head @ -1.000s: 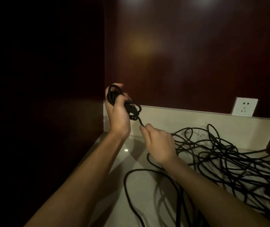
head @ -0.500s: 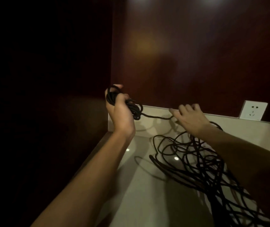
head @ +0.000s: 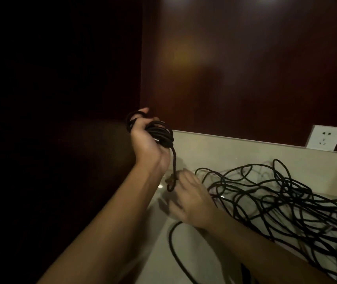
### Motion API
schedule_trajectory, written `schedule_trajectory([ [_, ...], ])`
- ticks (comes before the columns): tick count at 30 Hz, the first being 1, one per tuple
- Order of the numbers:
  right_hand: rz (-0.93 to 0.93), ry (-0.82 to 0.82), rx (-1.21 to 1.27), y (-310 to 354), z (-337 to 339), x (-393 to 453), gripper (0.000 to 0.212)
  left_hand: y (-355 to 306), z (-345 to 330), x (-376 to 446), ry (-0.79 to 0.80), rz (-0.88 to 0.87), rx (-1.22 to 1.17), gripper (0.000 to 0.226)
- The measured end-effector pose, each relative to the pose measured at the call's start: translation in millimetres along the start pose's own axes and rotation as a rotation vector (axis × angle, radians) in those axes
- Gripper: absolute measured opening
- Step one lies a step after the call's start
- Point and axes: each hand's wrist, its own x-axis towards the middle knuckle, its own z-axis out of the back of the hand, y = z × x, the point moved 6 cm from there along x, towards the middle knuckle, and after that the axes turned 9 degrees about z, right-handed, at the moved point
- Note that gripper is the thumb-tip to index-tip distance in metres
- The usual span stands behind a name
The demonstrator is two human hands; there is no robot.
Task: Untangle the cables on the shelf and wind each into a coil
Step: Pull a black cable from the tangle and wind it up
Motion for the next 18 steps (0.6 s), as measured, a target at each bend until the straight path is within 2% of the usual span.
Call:
schedule_trajectory([
  [3, -0.179, -0.020, 0.453, 27, 14, -3, 0.043, -5, 3, 2, 0.014, 0.021, 0.009, 0.024],
  [4, -0.248, 0.029, 0.638, 37, 20, -3, 0.047, -8, 4, 3, 0.027, 0.012, 0.029, 0.023],
  [6, -0.403, 0.017, 0.962, 52, 41, -7, 0.046, -20, 9, 8, 0.058, -0.072, 0.154, 0.025],
  [7, -0.446, 0.001, 0.955, 52, 48, -11, 0.040, -28, 13, 10, 0.070, -0.151, 0.292, 0.029],
  [9, -0.414, 0.091, 0.700, 50, 64, -20, 0.020, -43, 17, 3, 0.121, -0.401, 0.712, 0.029],
  [10, -0.316, 0.119, 0.533, 51, 73, -20, 0.019, -43, 16, -3, 0.189, -0.523, 0.937, 0.027],
  [12, -0.112, 0.206, 0.270, 55, 84, -14, 0.029, -30, 14, -13, 0.365, -0.608, 1.288, 0.024],
  [15, 0.037, 0.192, 0.208, 48, 104, 3, 0.037, -8, 13, -20, 0.534, -0.508, 1.560, 0.024],
  [18, 0.157, 0.083, 0.120, 28, 126, 7, 0.031, 12, 19, -36, 0.708, -0.237, 1.624, 0.039],
])
